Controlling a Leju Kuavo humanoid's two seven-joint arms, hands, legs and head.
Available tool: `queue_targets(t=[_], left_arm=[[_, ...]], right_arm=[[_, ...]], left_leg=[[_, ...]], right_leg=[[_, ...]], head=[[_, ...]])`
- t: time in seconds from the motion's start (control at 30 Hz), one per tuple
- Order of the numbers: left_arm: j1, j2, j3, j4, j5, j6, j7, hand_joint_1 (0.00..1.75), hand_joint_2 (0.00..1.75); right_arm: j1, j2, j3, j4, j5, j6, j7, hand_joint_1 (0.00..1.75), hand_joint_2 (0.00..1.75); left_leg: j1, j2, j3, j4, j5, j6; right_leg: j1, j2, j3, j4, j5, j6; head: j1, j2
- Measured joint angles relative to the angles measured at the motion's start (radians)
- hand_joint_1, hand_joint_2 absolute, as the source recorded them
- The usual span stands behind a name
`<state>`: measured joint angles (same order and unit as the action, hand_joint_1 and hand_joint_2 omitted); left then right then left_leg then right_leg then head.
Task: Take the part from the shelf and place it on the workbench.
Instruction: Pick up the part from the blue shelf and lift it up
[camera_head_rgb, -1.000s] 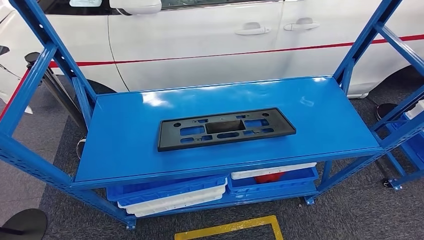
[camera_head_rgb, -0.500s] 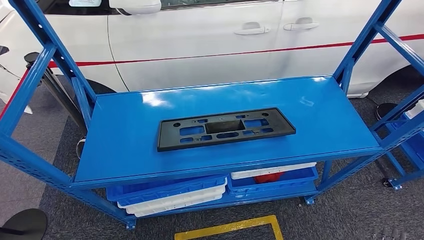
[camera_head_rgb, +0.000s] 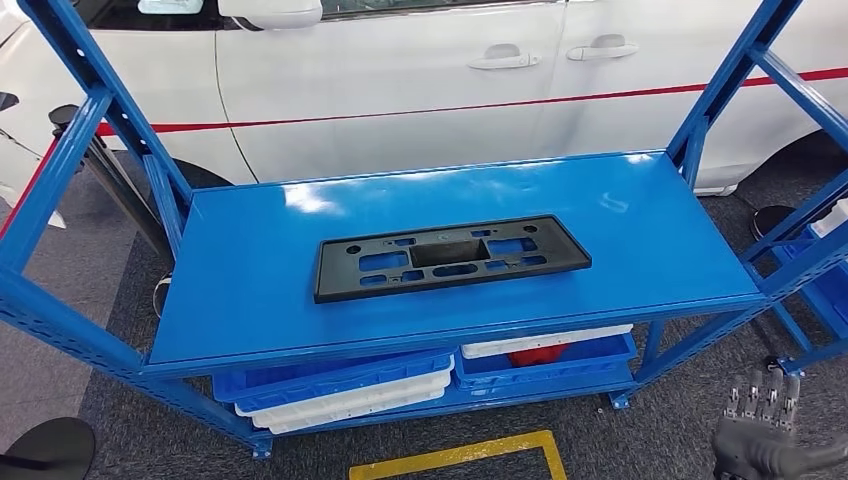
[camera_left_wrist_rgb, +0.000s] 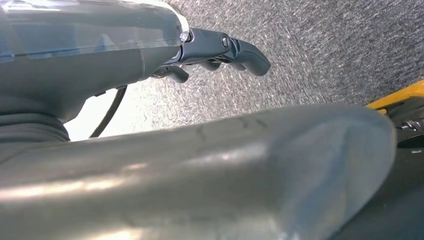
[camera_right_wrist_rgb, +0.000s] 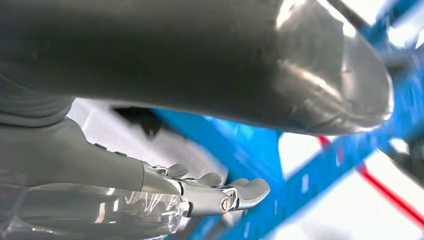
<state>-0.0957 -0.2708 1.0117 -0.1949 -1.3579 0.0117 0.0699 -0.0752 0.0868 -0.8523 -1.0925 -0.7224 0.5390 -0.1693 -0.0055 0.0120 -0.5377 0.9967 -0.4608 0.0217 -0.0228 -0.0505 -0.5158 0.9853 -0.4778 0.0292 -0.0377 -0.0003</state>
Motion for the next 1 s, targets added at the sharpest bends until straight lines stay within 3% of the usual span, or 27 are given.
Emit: queue_targets(t=[0.2,0.47,0.73,1.0], left_arm=[[0.000,-0.001,0.012,0.000,0.010,0.002,-0.001,0.00,0.00],[0.000,-0.003,0.021,0.000,0.004,-0.001,-0.009,0.00,0.00],[0.000,-0.003,0.021,0.000,-0.012,-0.001,-0.016,0.00,0.00],[0.000,-0.003,0.020,0.000,-0.015,-0.001,-0.017,0.00,0.00]], right_arm=[[0.010,0.012,0.136,-0.116,-0.009,-0.007,-0.003,0.00,0.00],[0.004,0.013,0.245,-0.213,0.006,-0.005,-0.016,0.00,0.00],[0.003,0.012,0.354,-0.314,0.217,-0.078,-0.131,0.00,0.00],[0.001,0.011,0.417,-0.351,0.268,-0.101,-0.160,0.00,0.00]], left_leg=[[0.000,0.000,-0.001,0.000,0.000,0.000],[0.000,0.000,-0.001,0.000,0.001,0.000],[0.000,0.000,-0.001,0.000,0.001,0.000],[0.000,0.000,-0.002,0.000,0.001,0.000]], right_leg=[[0.000,0.000,0.000,0.001,0.000,0.000],[0.000,0.000,-0.001,0.001,0.000,0.000],[0.000,0.000,-0.001,0.001,0.000,0.000],[0.000,0.000,-0.002,0.001,0.000,0.000]], head=[[0.000,0.000],[0.000,0.000],[0.000,0.000],[0.000,0.000]])
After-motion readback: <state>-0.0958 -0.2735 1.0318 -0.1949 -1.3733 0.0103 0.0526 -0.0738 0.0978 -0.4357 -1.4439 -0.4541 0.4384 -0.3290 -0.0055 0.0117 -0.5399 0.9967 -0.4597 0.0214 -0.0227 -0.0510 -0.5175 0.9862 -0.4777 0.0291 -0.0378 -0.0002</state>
